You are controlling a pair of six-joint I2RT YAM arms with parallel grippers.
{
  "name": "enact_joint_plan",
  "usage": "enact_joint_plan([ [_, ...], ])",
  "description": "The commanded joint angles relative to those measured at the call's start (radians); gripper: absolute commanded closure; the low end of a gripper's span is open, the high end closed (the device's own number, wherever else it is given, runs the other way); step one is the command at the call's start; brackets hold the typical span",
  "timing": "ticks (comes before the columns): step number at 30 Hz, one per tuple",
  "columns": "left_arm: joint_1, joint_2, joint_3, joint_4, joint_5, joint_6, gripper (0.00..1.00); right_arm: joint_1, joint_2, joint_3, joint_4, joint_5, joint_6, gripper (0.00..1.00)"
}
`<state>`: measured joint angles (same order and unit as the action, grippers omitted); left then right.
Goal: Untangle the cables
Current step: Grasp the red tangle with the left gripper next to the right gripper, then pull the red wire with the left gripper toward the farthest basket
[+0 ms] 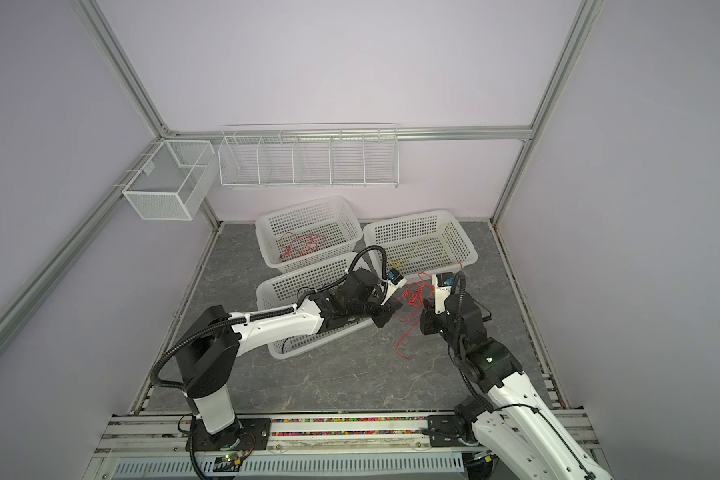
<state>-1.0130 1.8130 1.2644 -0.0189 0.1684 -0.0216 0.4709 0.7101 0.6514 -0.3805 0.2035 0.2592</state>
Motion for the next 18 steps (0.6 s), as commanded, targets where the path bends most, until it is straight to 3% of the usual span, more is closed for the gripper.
enact_joint_plan([
  [1, 0.002, -0.073, 0.008, 0.004, -0.047, -0.011, 1.00, -0.008, 0.022, -0.006, -0.001, 0.097, 0.029, 0.94],
  [9, 0.002, -0.215, 0.005, -0.040, -0.183, -0.003, 1.00, -0.055, 0.093, -0.054, 0.000, 0.191, 0.085, 0.94],
  [18, 0.007, -0.351, -0.061, -0.073, -0.567, 0.048, 1.00, -0.171, 0.123, -0.090, 0.005, 0.145, 0.145, 0.94],
])
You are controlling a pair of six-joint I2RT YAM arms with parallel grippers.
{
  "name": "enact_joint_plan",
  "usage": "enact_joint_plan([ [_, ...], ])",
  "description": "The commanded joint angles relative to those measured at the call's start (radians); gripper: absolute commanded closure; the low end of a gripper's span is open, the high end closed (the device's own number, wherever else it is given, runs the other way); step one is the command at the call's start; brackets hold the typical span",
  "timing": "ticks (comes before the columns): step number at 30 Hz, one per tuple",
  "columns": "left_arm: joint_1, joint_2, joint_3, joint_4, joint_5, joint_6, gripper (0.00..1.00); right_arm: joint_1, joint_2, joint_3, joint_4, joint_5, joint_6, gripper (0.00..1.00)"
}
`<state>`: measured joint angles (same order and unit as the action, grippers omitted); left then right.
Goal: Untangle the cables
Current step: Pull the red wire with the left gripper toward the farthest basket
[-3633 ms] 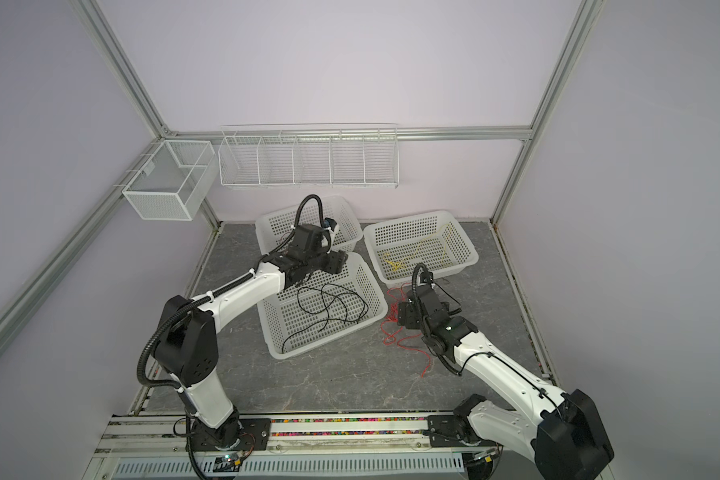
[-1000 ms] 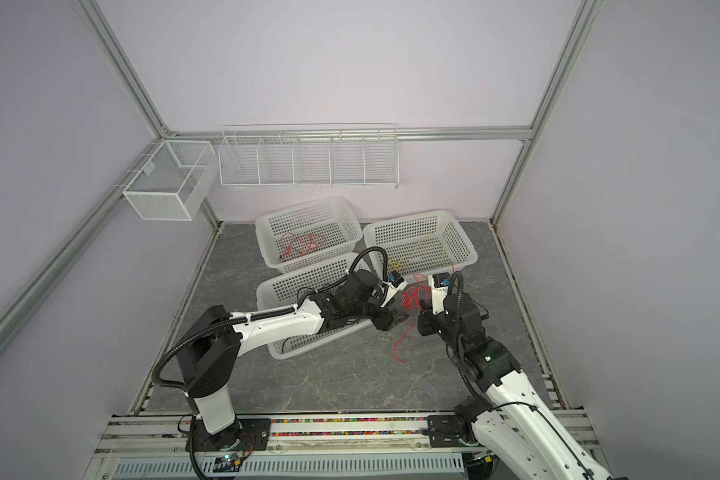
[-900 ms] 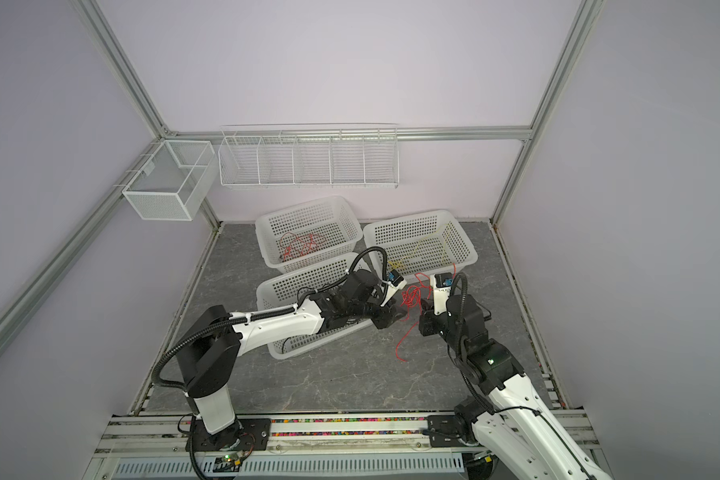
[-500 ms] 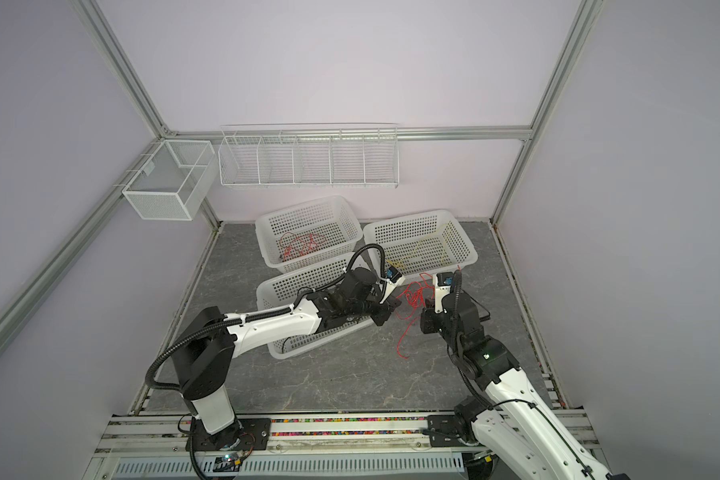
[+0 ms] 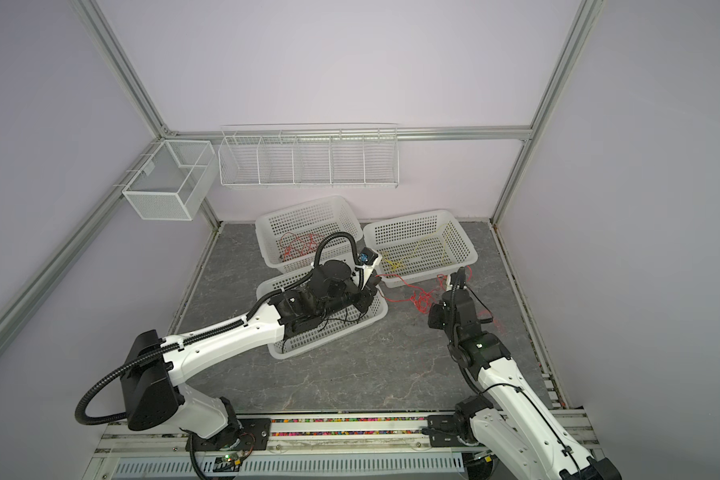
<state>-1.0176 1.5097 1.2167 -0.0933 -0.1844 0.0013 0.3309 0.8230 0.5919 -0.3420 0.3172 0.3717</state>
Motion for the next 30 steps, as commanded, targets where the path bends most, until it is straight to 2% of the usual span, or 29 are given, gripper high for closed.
enact_joint_plan([
  [1, 0.013, -0.057, -0.017, -0.003, -0.260, 0.028, 1.00, -0.043, 0.012, -0.034, -0.034, 0.027, 0.038, 0.94],
  [8, 0.066, -0.142, -0.057, -0.045, -0.403, 0.028, 1.00, -0.102, 0.043, -0.044, -0.043, 0.006, 0.064, 0.94],
  [16, 0.122, -0.330, -0.138, -0.016, -0.422, 0.034, 1.00, -0.120, 0.093, -0.051, -0.022, 0.001, 0.078, 0.94],
  [20, 0.134, -0.400, -0.148, -0.018, -0.426, 0.042, 1.00, -0.119, 0.121, -0.062, 0.026, -0.046, 0.081, 0.94],
  [26, 0.139, -0.449, -0.154, 0.009, -0.426, 0.051, 1.00, -0.119, 0.166, -0.066, 0.072, -0.112, 0.078, 0.94],
  [30, 0.146, -0.440, -0.143, 0.057, -0.475, 0.083, 1.00, -0.119, 0.209, -0.066, 0.090, -0.145, 0.076, 0.94],
])
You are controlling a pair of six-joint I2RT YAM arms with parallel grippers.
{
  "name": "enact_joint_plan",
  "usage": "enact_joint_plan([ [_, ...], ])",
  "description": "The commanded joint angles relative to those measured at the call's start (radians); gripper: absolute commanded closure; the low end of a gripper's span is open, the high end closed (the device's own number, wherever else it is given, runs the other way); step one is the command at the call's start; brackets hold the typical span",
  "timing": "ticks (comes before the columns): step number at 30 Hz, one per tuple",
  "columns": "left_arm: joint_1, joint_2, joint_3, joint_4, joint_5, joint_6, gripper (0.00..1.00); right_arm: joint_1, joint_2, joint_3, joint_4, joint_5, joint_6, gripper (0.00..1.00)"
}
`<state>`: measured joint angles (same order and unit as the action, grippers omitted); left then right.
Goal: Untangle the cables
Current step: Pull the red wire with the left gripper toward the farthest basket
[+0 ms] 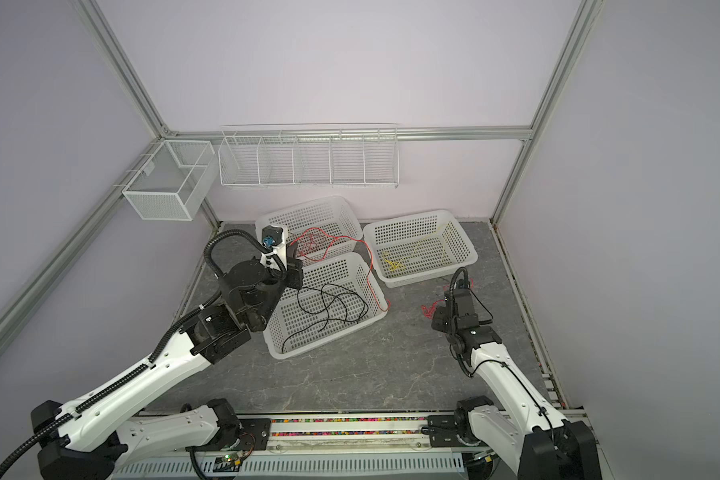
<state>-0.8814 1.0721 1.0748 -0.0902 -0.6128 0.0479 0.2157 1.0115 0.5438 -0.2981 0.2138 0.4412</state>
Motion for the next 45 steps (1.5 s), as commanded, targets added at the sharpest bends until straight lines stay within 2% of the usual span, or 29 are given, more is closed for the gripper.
enact_joint_plan([
  [1, 0.015, 0.003, 0.009, 0.058, -0.058, 0.043, 1.00, -0.003, 0.027, -0.019, 0.049, -0.047, 0.006, 0.94],
  [5, 0.063, 0.041, 0.058, 0.075, -0.066, 0.050, 1.00, -0.005, 0.038, -0.031, 0.066, -0.066, 0.004, 0.94],
  [12, 0.258, 0.136, 0.179, 0.036, 0.003, -0.051, 1.00, -0.004, 0.029, -0.048, 0.073, -0.076, 0.004, 0.94],
  [20, 0.399, 0.203, 0.214, 0.106, 0.010, -0.137, 1.00, -0.004, 0.027, -0.056, 0.076, -0.079, -0.002, 0.94],
  [35, 0.425, 0.440, 0.138, 0.135, -0.013, -0.062, 1.00, -0.004, 0.029, -0.051, 0.075, -0.089, -0.002, 0.94],
  [40, 0.446, 0.568, 0.208, 0.042, 0.014, -0.078, 1.00, -0.004, 0.035, -0.044, 0.077, -0.092, -0.002, 0.94],
  [45, 0.497, 0.689, 0.304, -0.093, 0.086, -0.151, 1.00, -0.004, 0.045, -0.038, 0.083, -0.090, -0.006, 0.94],
])
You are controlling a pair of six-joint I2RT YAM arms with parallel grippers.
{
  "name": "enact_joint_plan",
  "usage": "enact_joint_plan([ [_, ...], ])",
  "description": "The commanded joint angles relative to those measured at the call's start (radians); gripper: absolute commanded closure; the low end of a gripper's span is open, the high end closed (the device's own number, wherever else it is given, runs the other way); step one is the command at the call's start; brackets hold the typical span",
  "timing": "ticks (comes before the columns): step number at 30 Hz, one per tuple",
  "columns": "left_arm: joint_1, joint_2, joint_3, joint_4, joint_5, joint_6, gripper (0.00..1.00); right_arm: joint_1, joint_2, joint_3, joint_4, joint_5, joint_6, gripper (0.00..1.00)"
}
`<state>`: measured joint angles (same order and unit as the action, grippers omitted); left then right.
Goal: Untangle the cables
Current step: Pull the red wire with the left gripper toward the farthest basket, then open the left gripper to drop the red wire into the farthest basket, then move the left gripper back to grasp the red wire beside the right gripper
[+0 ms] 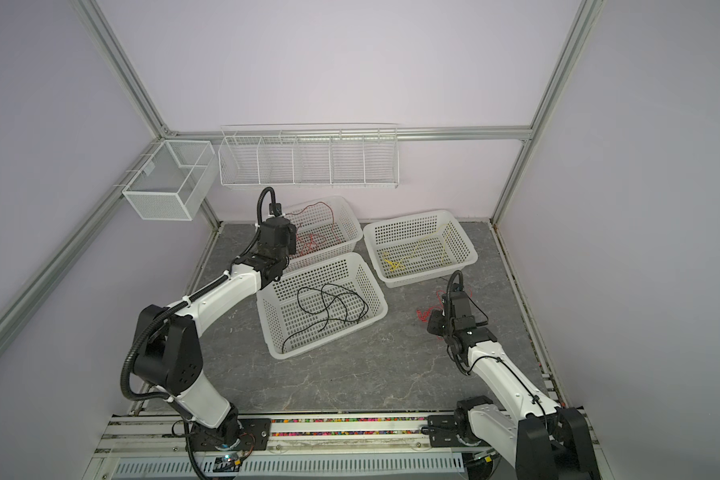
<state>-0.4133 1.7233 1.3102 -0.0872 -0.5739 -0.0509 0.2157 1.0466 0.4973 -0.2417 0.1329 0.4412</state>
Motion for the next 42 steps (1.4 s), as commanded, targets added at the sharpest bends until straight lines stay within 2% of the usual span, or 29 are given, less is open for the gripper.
enact_joint_plan([
  [1, 0.035, 0.056, 0.084, -0.120, 0.053, -0.063, 1.00, -0.005, 0.012, 0.010, 0.026, -0.008, -0.007, 0.94],
  [8, 0.043, 0.163, 0.149, -0.235, 0.042, -0.086, 1.00, -0.004, 0.031, 0.022, 0.034, -0.011, -0.020, 0.94],
  [11, 0.046, 0.181, 0.162, -0.255, 0.039, -0.093, 0.82, -0.003, 0.026, 0.024, 0.041, -0.016, -0.022, 0.94],
  [17, 0.048, 0.180, 0.166, -0.261, 0.040, -0.095, 0.61, -0.003, 0.002, 0.021, 0.036, -0.017, -0.024, 0.94],
  [24, 0.048, 0.127, 0.149, -0.253, 0.069, -0.104, 0.41, -0.003, -0.048, 0.005, 0.020, -0.012, -0.023, 0.94],
  [29, 0.044, 0.055, 0.115, -0.233, 0.150, -0.091, 0.30, -0.002, -0.101, 0.001, 0.006, -0.016, -0.028, 0.94],
  [35, 0.009, -0.072, -0.001, -0.155, 0.357, 0.017, 0.25, -0.002, -0.162, -0.003, 0.002, -0.087, -0.054, 0.94],
  [42, -0.110, -0.219, -0.160, -0.078, 0.470, 0.099, 0.29, 0.016, -0.248, 0.001, 0.019, -0.273, -0.113, 0.94],
])
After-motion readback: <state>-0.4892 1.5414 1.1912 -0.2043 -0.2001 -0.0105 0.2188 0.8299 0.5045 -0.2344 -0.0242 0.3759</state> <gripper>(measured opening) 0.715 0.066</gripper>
